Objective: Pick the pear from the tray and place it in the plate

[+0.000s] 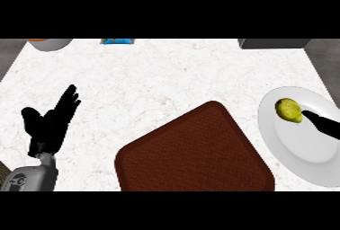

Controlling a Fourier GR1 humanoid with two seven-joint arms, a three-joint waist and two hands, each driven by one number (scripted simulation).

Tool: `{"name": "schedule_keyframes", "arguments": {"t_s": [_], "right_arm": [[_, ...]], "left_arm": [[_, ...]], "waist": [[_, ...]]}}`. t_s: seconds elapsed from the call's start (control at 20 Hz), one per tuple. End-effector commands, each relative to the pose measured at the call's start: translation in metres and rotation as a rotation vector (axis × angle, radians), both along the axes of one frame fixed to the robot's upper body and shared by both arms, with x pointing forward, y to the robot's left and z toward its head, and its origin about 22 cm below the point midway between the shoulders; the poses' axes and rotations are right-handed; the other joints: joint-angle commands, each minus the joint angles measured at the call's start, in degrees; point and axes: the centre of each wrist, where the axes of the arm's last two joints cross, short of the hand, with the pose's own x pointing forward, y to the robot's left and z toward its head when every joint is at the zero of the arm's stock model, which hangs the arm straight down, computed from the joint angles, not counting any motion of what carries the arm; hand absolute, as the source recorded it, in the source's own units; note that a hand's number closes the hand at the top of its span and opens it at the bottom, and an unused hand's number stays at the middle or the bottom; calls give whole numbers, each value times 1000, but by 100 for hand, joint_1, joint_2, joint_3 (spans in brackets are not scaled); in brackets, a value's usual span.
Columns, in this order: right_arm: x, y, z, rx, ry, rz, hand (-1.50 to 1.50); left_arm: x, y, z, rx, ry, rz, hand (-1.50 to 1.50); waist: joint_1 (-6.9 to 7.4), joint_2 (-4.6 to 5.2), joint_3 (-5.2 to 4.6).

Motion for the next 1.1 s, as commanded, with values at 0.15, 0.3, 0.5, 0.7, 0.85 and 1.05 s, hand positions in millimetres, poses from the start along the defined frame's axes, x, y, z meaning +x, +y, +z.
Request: {"name": "schedule_keyframes", "arguments": {"t_s": [0.15, 0.3, 0.5, 0.7, 0.85, 1.05], "right_arm": [[-38, -10, -4, 320, -43, 91, -150], [-57, -33, -18, 349, -53, 118, -150], [-72, -42, -34, 293, -75, 121, -150], [-75, -65, -35, 296, -62, 91, -150], [-88, -69, -23, 261, -46, 81, -150], [-100, -86, -39, 260, -55, 58, -150]], "left_arm": [[-1, 6, 1, -3, -10, -14, 0], [16, -2, -10, -10, -4, -8, 0], [16, 1, -11, -11, -13, -11, 0], [11, 7, 11, 1, -35, -18, 0], [12, 4, -6, 3, -2, -21, 0], [5, 1, -1, 4, -17, -16, 0]], "waist": [[-3, 7, 7], [-10, 26, 5], [38, 28, 3], [67, 26, 4], [55, 26, 2], [65, 25, 3]]}}
